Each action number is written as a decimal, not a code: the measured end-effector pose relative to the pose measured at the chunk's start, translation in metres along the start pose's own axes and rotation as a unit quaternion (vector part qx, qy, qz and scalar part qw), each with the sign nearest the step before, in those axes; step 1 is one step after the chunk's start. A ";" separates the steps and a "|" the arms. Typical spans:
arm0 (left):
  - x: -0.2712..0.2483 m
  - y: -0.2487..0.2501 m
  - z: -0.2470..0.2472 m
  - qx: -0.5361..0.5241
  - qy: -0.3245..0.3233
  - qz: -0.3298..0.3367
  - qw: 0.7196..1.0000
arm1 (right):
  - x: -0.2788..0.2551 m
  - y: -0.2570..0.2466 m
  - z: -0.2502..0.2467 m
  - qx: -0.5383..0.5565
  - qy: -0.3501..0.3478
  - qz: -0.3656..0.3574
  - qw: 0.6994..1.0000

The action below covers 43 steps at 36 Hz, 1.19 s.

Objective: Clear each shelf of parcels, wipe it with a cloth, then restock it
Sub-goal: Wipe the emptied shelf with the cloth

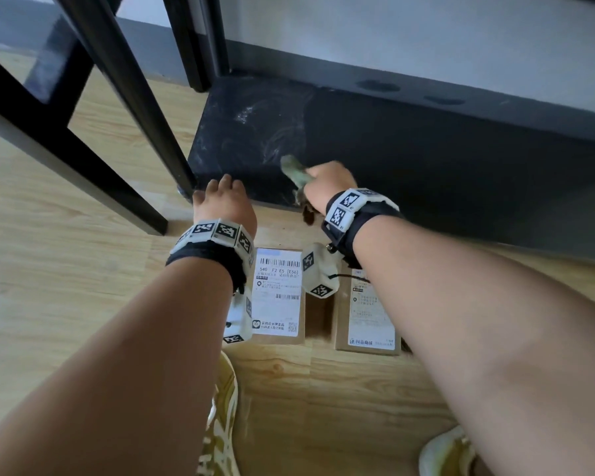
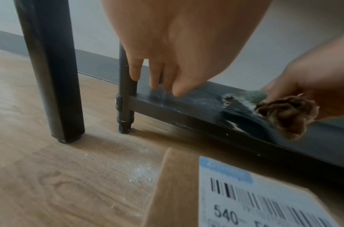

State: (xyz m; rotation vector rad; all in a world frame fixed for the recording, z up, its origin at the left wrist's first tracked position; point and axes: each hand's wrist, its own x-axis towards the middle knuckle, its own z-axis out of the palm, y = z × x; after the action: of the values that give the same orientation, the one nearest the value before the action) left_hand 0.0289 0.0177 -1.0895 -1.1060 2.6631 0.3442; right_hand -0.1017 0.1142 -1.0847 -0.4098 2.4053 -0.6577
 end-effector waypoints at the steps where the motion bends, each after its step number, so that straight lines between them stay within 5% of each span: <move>1: 0.000 0.000 0.000 -0.005 0.001 -0.001 1.000 | 0.004 0.001 -0.005 -0.007 0.020 0.009 1.000; 6: 0.004 -0.001 -0.002 -0.018 0.000 0.002 1.000 | 0.023 0.011 -0.022 -0.146 0.067 0.106 0.981; 10: 0.010 0.001 0.000 -0.028 -0.011 0.007 1.000 | 0.033 0.009 -0.011 -0.254 0.046 0.086 0.962; 18: 0.028 0.009 -0.002 -0.028 -0.023 0.001 0.999 | 0.036 -0.025 0.013 -0.262 -0.035 -0.080 0.961; 21: 0.034 0.013 -0.002 -0.035 -0.028 -0.006 0.999 | 0.044 -0.028 0.004 -0.229 -0.036 -0.086 0.969; 28: 0.053 0.013 -0.002 -0.042 0.007 0.005 0.999 | 0.083 -0.029 -0.031 -0.197 0.108 -0.017 0.974; 30: 0.058 0.011 -0.004 -0.044 0.012 0.004 0.999 | 0.090 -0.030 -0.041 -0.229 0.086 0.045 0.968; 34: 0.067 0.005 -0.006 -0.044 0.011 0.005 0.999 | 0.102 -0.041 -0.039 -0.303 0.018 0.041 0.952; 43: 0.061 -0.003 -0.011 -0.041 -0.051 0.000 0.998 | 0.086 -0.066 0.009 -0.228 -0.008 -0.084 0.970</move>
State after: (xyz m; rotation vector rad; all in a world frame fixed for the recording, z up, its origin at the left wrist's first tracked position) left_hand -0.0117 -0.0281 -1.0976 -1.0807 2.5806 0.5018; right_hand -0.1535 0.0194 -1.0960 -0.8105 2.5151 -0.1579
